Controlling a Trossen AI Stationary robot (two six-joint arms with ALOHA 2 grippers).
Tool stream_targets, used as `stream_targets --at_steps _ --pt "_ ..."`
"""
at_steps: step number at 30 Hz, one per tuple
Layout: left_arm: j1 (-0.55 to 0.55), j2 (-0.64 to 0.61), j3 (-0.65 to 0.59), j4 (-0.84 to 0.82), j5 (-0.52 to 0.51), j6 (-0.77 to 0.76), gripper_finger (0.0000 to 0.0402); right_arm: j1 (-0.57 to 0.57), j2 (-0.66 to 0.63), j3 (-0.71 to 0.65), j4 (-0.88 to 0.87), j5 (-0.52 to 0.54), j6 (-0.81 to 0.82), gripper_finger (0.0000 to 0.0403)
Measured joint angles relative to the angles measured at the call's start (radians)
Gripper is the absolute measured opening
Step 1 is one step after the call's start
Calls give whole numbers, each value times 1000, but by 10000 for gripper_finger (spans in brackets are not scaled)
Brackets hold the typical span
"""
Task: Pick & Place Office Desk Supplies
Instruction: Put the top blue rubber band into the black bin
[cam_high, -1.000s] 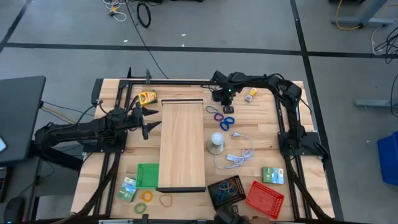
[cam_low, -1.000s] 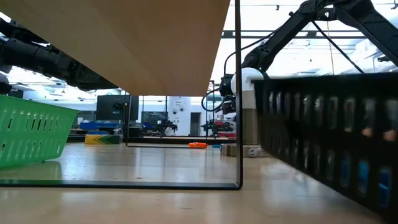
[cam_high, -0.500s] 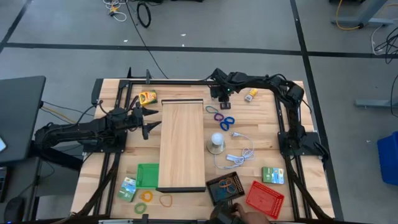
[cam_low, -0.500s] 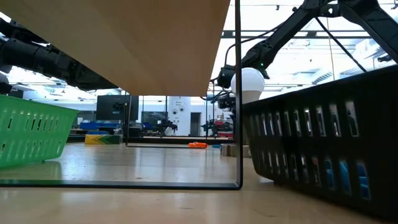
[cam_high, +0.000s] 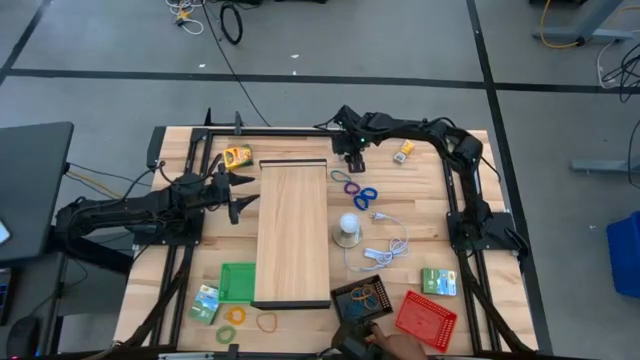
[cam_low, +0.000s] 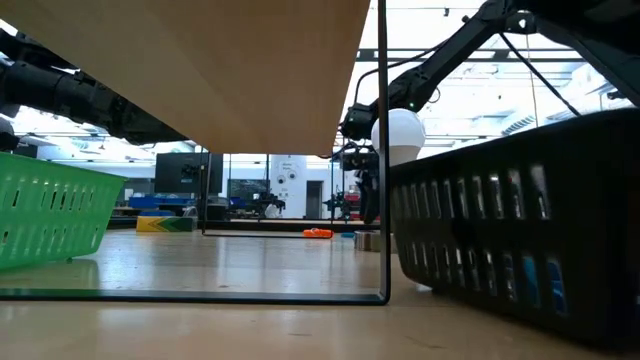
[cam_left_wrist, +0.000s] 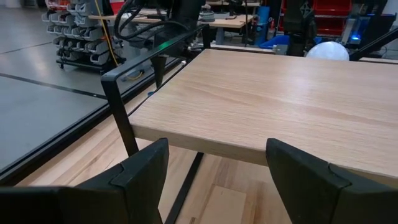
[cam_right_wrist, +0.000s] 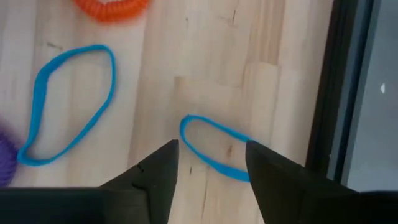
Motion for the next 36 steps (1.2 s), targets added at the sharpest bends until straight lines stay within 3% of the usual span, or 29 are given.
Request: stream_targets --at_steps 13,24,28,33,36 --pt "0 0 0 -1 0 0 273 12 13 29 -87 -42 18 181" --pt "0 0 0 2 0 -3 273 19 114 115 -154 -17 10 173" --pt "0 0 0 2 0 -1 273 30 119 135 -182 -6 -9 135" --pt "0 0 0 1 0 0 273 45 120 139 -210 1 -27 28" --pt "0 0 0 1 0 0 273 55 120 141 -230 13 -30 12"
